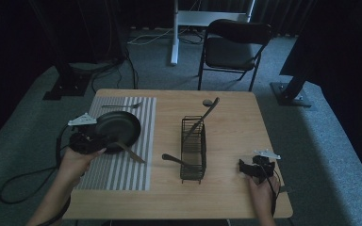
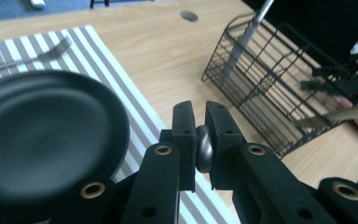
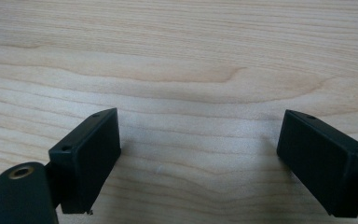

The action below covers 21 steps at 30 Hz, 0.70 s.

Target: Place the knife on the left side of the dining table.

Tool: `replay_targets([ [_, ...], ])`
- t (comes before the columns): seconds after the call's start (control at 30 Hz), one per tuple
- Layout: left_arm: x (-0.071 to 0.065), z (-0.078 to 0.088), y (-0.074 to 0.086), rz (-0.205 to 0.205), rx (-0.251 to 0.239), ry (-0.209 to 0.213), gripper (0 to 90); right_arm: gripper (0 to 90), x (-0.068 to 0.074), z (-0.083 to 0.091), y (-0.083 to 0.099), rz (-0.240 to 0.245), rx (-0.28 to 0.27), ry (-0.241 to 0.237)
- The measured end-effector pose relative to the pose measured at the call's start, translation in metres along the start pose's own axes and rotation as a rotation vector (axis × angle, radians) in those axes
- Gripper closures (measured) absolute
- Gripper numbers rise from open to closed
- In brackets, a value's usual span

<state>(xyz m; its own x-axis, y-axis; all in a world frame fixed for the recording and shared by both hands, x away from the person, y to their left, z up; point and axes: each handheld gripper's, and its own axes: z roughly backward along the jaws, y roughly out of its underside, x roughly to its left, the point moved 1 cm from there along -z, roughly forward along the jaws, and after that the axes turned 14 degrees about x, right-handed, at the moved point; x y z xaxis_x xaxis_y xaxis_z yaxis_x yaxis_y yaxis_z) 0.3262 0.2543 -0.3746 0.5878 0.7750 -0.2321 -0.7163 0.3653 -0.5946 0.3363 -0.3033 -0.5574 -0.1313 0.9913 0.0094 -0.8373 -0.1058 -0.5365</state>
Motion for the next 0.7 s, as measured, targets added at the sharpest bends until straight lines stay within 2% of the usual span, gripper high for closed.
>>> replay_targets([
  [0.23, 0.003, -0.001, 0.002, 0.0, 0.007, 0.014, 83.5, 12.4, 0.0, 0.0, 0.0, 0.0, 0.0, 0.0],
  [0.33, 0.008, 0.0, 0.005, 0.017, 0.011, 0.022, 83.2, 12.4, 0.0, 0.0, 0.0, 0.0, 0.0, 0.0],
  [0.53, 0.024, 0.003, 0.018, 0.084, 0.017, 0.057, 82.7, 12.3, 0.0, 0.0, 0.0, 0.0, 0.0, 0.0],
  [0.63, 0.03, 0.004, 0.023, 0.101, 0.018, 0.047, 81.1, 12.4, 0.0, 0.0, 0.0, 0.0, 0.0, 0.0],
  [0.7, 0.038, 0.004, 0.033, 0.131, 0.013, 0.047, 80.7, 12.4, 0.0, 0.0, 0.0, 0.0, 0.0, 0.0],
])
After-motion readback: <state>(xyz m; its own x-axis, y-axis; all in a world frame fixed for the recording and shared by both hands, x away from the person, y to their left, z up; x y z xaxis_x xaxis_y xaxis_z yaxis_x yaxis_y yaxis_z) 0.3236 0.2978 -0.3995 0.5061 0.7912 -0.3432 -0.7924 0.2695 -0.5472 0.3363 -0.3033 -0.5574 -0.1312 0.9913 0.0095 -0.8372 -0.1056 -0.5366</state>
